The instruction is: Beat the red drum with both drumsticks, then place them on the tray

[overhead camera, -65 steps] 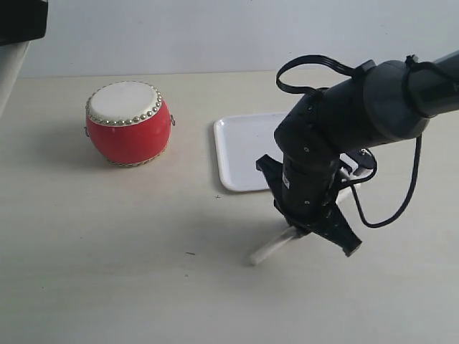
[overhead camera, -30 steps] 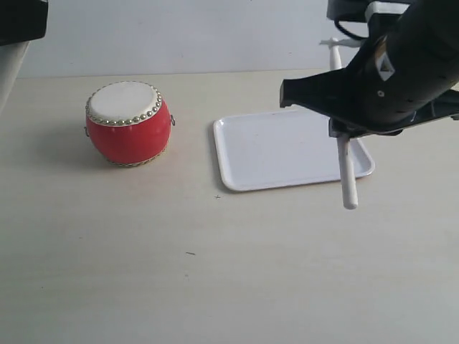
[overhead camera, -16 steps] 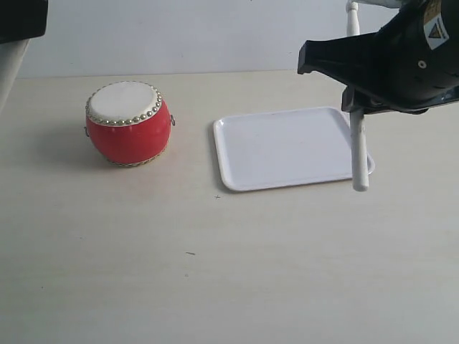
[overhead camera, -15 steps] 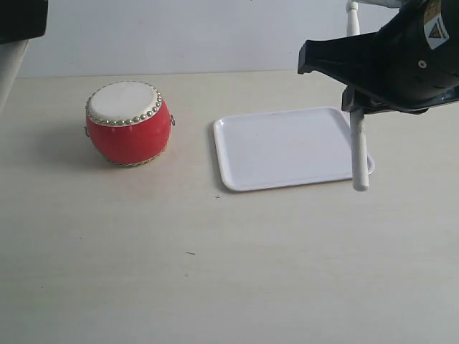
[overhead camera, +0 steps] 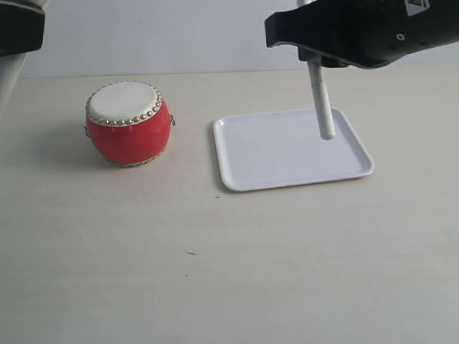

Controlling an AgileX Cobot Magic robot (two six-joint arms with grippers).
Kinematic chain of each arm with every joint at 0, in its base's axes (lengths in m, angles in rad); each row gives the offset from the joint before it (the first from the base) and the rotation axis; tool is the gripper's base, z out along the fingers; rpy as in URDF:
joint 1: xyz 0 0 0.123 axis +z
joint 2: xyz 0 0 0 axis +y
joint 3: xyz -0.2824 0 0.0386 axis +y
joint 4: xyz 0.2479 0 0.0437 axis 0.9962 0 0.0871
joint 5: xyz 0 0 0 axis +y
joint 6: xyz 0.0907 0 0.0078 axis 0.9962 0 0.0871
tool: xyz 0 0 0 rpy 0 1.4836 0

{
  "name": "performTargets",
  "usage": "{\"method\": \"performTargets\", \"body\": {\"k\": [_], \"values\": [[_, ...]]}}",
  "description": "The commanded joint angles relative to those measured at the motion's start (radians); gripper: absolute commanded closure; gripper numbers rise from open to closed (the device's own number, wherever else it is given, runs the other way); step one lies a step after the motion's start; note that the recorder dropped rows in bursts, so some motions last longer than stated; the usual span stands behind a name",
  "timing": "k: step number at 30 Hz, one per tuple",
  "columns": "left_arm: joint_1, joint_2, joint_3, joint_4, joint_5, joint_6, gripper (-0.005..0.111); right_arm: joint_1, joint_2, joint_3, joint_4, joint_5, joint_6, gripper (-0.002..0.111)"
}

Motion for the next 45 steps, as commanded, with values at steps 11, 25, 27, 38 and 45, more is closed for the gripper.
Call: {"method": "performTargets", "body": {"k": [11, 25, 27, 38, 45], "values": [[0.241, 0.256, 0.003, 0.588, 0.194, -0.417, 0.107, 0.001, 0.180, -0.002, -0.007, -0.299, -0.654, 0.108], [0.284, 0.480, 0.001, 0.869, 0.167, -0.556, 0.107, 0.064, 0.443, -0.334, 0.062, 0.065, -0.876, 0.108], [0.317, 0.505, 0.001, 0.869, 0.167, -0.556, 0.107, 0.091, 0.480, -0.383, 0.060, 0.080, -0.872, 0.108], [0.378, 0.585, 0.001, 0.869, 0.081, -0.552, 0.107, 0.117, 0.688, -0.574, -0.090, 0.226, -0.728, 0.108], [0.378, 0.651, 0.001, 0.882, 0.070, -0.549, 0.107, 0.117, 0.763, -0.643, -0.120, 0.234, -0.675, 0.108]]}}
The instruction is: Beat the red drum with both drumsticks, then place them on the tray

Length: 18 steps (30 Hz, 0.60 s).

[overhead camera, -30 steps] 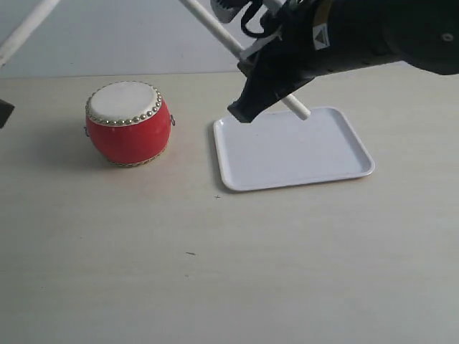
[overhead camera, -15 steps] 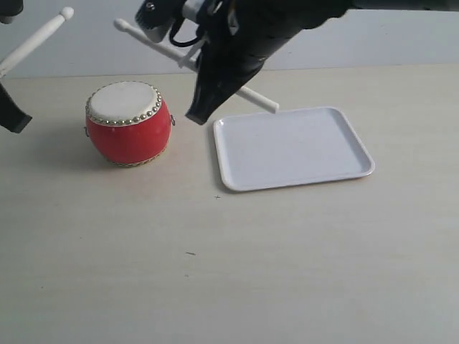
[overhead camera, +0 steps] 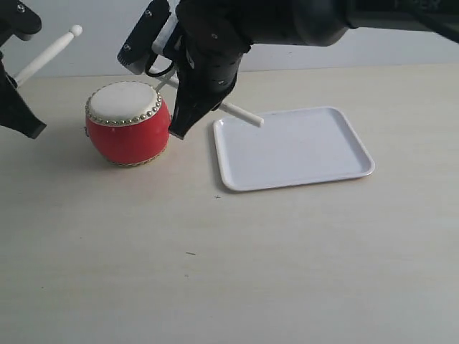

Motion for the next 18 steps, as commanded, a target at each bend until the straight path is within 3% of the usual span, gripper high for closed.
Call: {"method": "performTargets", "body": {"k": [1, 18], "values": [[0.003, 0.050, 0.001, 0.022, -0.009, -0.006, 0.107, 0.001, 0.035, -0.058, -0.030, 0.017, 0.026, 0.108], [0.003, 0.204, -0.036, 0.123, 0.055, 0.017, 0.107, 0.001, 0.166, -0.134, -0.253, 0.075, -0.058, 0.108]]}}
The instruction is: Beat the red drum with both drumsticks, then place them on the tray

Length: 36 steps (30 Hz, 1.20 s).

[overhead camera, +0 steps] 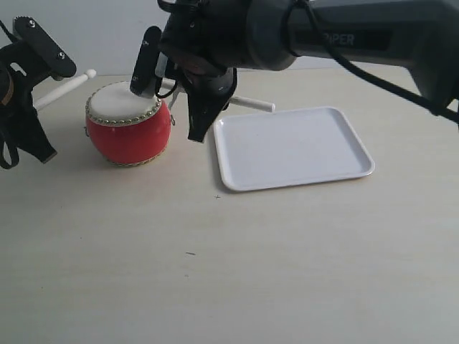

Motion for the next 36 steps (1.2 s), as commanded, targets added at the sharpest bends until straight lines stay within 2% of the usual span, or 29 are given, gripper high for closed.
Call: {"method": "performTargets", "body": {"k": [1, 8, 11, 19, 24, 36], "values": [[0.003, 0.011, -0.012, 0.023, 0.013, 0.011, 0.107, 0.004, 0.006, -0.012, -0.032, -0.031, -0.009, 0.108], [0.003, 0.015, -0.012, 0.035, 0.016, 0.016, 0.107, 0.035, 0.006, -0.062, -0.063, -0.020, -0.013, 0.108], [0.003, 0.015, -0.012, 0.035, 0.014, 0.016, 0.107, 0.042, 0.006, -0.063, -0.068, 0.007, -0.096, 0.108], [0.003, 0.015, -0.012, 0.044, 0.006, 0.040, 0.107, 0.064, 0.014, -0.063, -0.240, 0.061, -0.145, 0.108], [0.003, 0.015, -0.012, 0.040, 0.006, 0.122, 0.107, 0.072, 0.014, -0.063, -0.250, 0.067, -0.147, 0.108], [0.003, 0.017, -0.012, 0.032, -0.002, 0.115, 0.107, 0.072, 0.014, -0.063, -0.240, 0.066, -0.139, 0.108]]}}
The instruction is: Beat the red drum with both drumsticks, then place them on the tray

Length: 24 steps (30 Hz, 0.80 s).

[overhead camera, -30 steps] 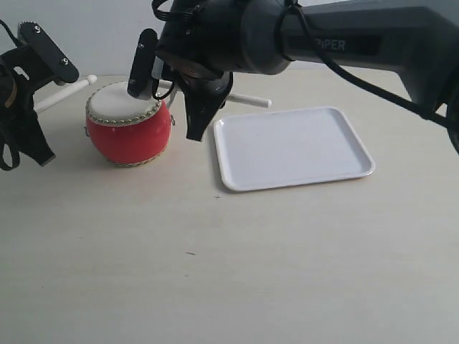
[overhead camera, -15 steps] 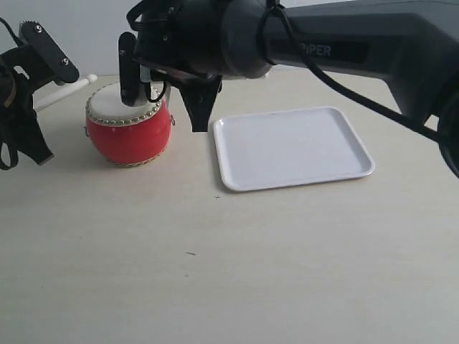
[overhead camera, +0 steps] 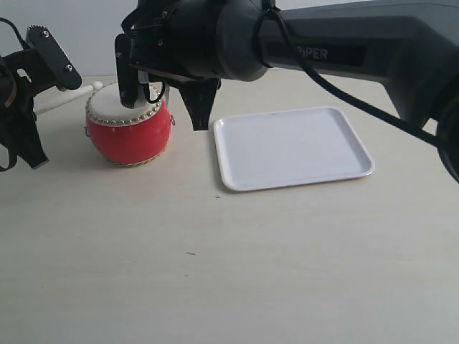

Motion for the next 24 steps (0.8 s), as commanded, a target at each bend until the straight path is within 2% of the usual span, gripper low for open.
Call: {"method": "performTargets", "body": {"k": [1, 6, 9, 11, 15, 24], "values": [[0.003, 0.002, -0.007, -0.001, -0.011, -0.001, 0.107, 0.002, -0.001, -0.007, -0.005, 0.002, 0.004, 0.108], [0.000, 0.041, -0.007, -0.114, 0.042, 0.221, 0.107, 0.002, -0.001, -0.007, -0.008, 0.001, 0.004, 0.108], [0.000, 0.076, -0.007, -0.099, 0.057, 0.215, 0.107, 0.002, -0.001, -0.007, -0.003, 0.001, 0.004, 0.108], [0.000, 0.077, -0.011, -0.059, 0.057, 0.148, 0.107, 0.002, -0.001, -0.007, 0.005, 0.003, -0.003, 0.108], [0.000, 0.055, -0.057, -0.042, 0.088, 0.094, 0.107, 0.002, -0.001, -0.007, 0.085, 0.015, -0.096, 0.108], [0.000, -0.016, -0.093, -0.057, 0.090, 0.092, 0.107, 0.002, 0.043, -0.007, 0.107, 0.057, -0.124, 0.108]]}}
